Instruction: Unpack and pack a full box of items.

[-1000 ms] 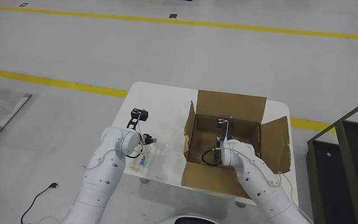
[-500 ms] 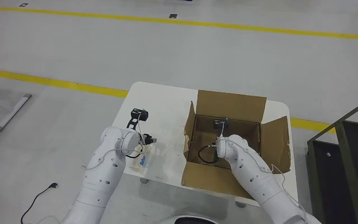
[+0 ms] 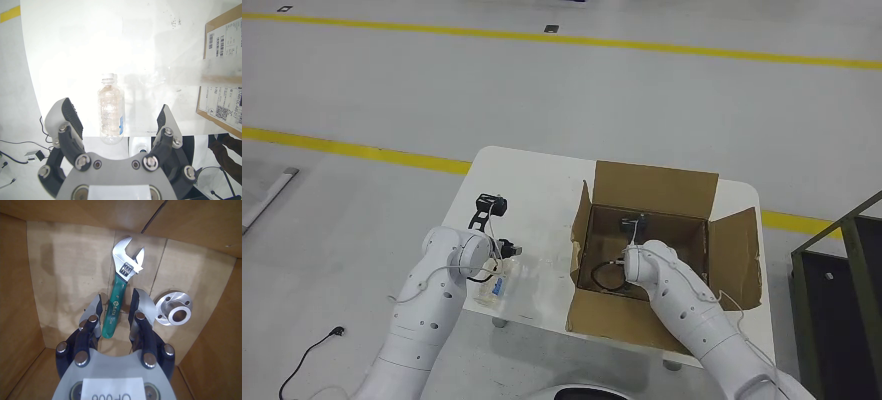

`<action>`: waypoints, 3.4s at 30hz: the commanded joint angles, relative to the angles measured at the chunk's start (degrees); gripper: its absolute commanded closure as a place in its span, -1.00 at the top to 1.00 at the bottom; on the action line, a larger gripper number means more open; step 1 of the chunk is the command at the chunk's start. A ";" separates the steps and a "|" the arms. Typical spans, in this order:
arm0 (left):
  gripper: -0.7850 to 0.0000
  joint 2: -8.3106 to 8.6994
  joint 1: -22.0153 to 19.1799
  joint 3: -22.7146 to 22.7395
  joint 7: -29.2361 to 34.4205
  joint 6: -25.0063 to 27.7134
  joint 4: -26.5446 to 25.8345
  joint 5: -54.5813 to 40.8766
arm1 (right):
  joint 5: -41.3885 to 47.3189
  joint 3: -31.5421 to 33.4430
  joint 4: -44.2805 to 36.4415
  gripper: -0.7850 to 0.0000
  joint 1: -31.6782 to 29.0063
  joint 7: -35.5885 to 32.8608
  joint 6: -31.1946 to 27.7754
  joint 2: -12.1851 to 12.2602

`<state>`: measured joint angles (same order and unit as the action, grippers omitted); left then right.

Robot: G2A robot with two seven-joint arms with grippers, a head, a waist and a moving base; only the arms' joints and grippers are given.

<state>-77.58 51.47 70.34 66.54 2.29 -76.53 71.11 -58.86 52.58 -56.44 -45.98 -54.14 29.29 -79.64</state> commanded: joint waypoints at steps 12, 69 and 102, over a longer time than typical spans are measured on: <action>1.00 0.00 0.00 0.00 0.00 0.00 0.00 0.00 | 0.15 -0.18 3.03 -0.25 0.91 0.56 -0.86 -1.06; 1.00 0.00 0.00 0.00 0.00 0.00 0.00 0.00 | -9.89 9.23 -15.86 -0.03 -5.61 -11.34 -3.13 1.32; 1.00 0.00 0.00 0.00 0.00 0.00 0.00 0.00 | -16.61 9.18 -7.96 1.00 3.17 -30.88 -10.02 -0.32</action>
<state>-77.58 51.47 70.34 66.54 2.29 -76.53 71.11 -75.33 61.67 -64.40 -42.79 -85.01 19.28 -79.89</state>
